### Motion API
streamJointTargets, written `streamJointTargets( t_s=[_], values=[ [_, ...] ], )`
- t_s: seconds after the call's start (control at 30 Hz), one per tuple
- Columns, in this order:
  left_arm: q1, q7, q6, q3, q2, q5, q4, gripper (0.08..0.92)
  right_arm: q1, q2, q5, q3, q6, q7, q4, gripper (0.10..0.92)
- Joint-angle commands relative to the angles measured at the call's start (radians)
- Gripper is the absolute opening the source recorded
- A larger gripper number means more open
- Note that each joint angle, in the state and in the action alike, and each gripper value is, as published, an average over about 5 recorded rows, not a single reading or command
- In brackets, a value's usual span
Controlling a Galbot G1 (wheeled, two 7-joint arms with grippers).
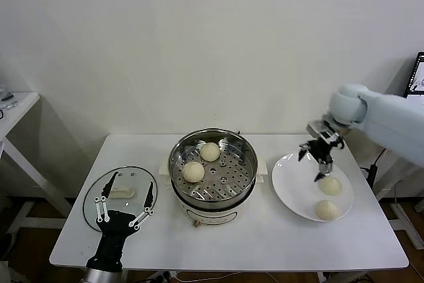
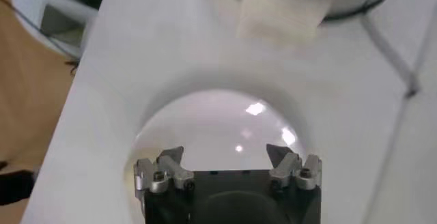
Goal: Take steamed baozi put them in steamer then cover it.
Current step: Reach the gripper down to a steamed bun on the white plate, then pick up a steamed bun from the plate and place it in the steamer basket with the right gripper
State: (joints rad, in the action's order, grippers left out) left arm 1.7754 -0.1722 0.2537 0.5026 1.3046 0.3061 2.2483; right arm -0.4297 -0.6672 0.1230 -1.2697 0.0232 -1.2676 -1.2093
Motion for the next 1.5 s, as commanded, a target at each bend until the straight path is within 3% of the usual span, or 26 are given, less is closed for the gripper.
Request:
streamJointTargets(
  t_s=[0.03, 0.77, 1.23, 1.5],
  values=[
    [0.007, 0.0, 0.003, 0.007, -0.001, 0.001, -0.002, 0.823, 0.237, 0.085, -0.129, 0.143, 0.047, -0.012, 0.06, 0.823],
    [0.015, -0.001, 0.007, 0.016, 0.003, 0.006, -0.004, 0.823, 0.313, 0.035, -0.154, 0.203, 0.055, -0.028, 0.112, 0.818],
    [0.014, -0.002, 0.007, 0.022, 0.004, 0.005, -0.003, 0.823, 0.292, 0.011, -0.146, 0.202, 0.059, -0.03, 0.12, 0.698],
    [0.011, -0.003, 0.008, 0.016, 0.003, 0.005, 0.001, 0.823, 0.146, 0.022, -0.097, 0.137, 0.073, -0.044, 0.069, 0.67]
  ],
)
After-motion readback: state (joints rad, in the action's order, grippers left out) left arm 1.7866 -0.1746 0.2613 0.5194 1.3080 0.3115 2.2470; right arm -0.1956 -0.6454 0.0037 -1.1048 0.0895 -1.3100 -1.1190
